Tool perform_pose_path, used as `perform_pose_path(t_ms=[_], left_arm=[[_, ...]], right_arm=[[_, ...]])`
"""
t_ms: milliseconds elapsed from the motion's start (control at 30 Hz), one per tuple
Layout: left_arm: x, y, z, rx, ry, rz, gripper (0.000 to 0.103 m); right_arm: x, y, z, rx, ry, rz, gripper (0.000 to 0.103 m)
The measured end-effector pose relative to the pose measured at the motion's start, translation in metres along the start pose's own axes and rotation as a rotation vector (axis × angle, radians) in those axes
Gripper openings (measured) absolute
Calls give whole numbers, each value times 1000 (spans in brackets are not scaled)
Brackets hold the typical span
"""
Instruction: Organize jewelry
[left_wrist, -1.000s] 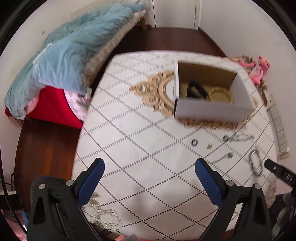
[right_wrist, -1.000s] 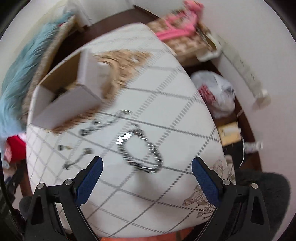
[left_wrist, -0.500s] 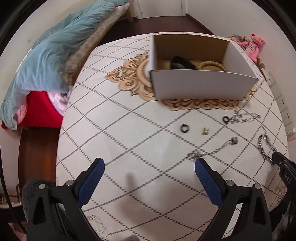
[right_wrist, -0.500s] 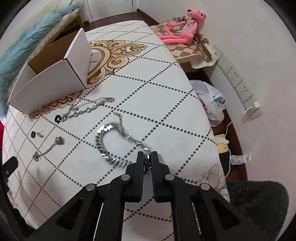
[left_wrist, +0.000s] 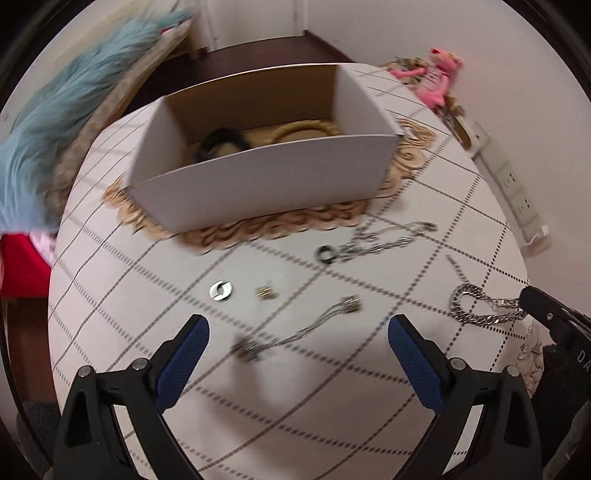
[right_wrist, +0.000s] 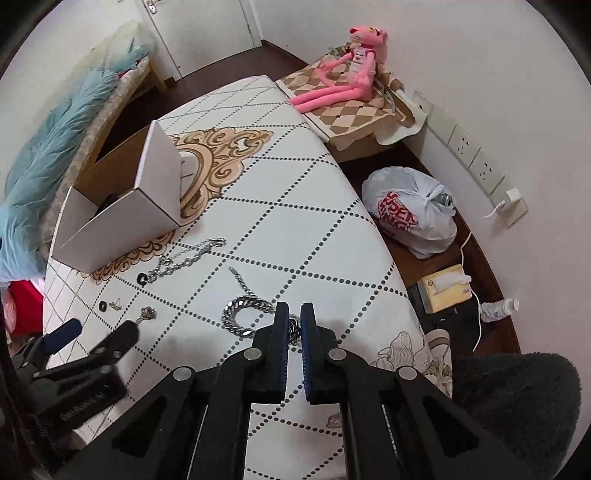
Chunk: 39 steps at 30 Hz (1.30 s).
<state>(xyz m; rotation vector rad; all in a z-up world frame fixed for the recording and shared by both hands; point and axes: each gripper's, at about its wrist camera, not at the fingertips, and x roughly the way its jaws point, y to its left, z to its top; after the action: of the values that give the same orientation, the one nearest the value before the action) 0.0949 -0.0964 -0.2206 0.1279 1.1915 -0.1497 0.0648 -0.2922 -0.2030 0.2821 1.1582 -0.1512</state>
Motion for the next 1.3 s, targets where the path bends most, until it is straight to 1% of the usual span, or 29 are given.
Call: perform_pose_path(t_ms=[33,100,133,167,200,233,300,333,367,400,433,467,500,600,667,833,967,1133,1300], left_arm=[[2,-5,1,15,-4,-1,97],[6,-14,4,36,-3,0,87],[7,-17,5,44,-3,1,85],[10,-21,5,54,-1,-1,80],[12,-23,6,60,2,-1,73],[14,-24,7,65,8,-1,67],[20,-25,8,71,27,-11,47],[21,-25,8,68,26,-24,44],[20,-25,8,68,17,-29,34],[20,-25,8,69,14,-39,27],[20,-25,8,70,15,-50,23],[20,-26,9,72,11,-53,13],[20,-26,9,72,10,-53,9],[18,-24,8,59,4,-71,9],[13,-20,7,50,-8,-83,9],[-11,-6,7,20,-50,-130,9],[-37,12,8,-14,-80,-173,9],[-63,28,20,-52,-112,-224,9],[-100,45,42,-73,-181,-253,9]], right_arm=[[2,-1,0,5,4,0,6],[3,-3,1,9,5,-1,6],[4,-4,2,10,6,-1,6],[4,-4,2,11,4,-3,6],[5,-5,2,12,4,-4,4],[6,-6,3,15,6,-3,3],[6,-7,4,18,5,-4,3],[6,-7,5,17,6,-7,3],[7,-7,6,17,6,-8,3],[7,-7,6,16,7,-9,3],[8,-8,6,16,9,-10,3],[8,-8,6,18,10,-10,3],[8,-8,5,19,10,-9,3],[6,-9,4,31,4,5,3],[1,-11,5,54,-5,42,3],[-19,-14,8,68,-32,107,3],[-36,-10,12,56,-57,135,3],[-59,2,21,28,-87,175,3],[-80,17,37,5,-112,240,3]])
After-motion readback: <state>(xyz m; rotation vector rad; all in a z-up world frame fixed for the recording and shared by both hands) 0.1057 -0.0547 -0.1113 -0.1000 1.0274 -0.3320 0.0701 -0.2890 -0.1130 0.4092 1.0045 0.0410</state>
